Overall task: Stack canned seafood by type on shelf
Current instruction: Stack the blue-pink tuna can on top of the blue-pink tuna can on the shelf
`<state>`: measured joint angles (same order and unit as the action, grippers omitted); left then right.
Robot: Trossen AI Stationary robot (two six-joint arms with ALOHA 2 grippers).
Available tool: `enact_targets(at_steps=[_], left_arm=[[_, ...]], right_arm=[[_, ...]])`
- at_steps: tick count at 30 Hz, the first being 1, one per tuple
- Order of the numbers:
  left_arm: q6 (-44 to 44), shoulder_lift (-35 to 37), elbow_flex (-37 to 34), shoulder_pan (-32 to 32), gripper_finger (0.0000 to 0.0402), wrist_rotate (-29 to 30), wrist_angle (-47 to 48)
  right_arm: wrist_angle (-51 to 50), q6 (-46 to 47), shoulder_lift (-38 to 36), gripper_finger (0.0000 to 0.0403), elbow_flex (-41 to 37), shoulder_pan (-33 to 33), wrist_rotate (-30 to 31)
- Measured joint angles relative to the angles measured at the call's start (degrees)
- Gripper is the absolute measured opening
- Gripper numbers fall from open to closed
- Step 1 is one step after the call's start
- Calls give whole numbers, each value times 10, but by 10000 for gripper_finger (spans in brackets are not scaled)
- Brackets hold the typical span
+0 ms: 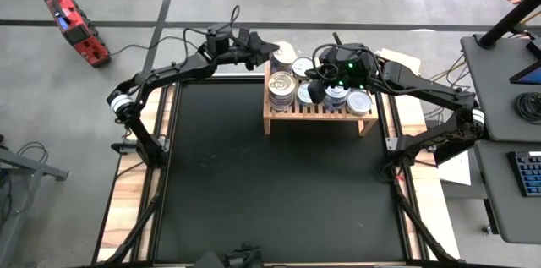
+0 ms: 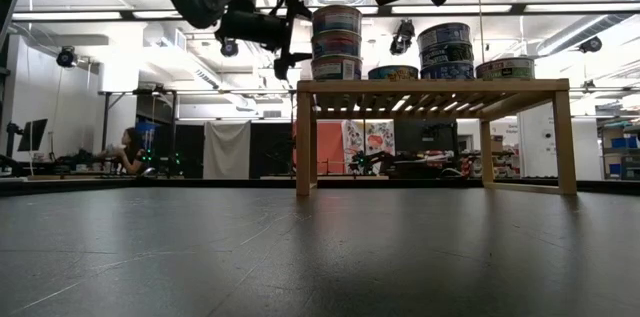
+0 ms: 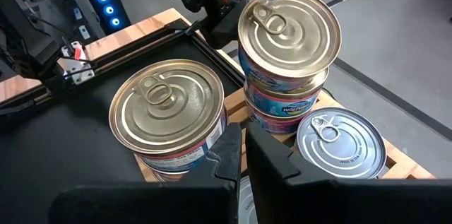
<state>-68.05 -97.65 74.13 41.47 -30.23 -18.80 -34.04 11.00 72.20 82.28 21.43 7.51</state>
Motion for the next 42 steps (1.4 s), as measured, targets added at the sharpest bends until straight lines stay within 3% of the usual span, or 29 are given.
enact_targets(at_steps=[14, 42], left_arm=[[-6, 2, 1, -1, 274, 13, 49], [-50, 1, 0, -2, 274, -3, 34]], right_arm=[[0, -1, 0, 13, 0, 0, 0], [0, -1, 0, 13, 0, 0, 0]])
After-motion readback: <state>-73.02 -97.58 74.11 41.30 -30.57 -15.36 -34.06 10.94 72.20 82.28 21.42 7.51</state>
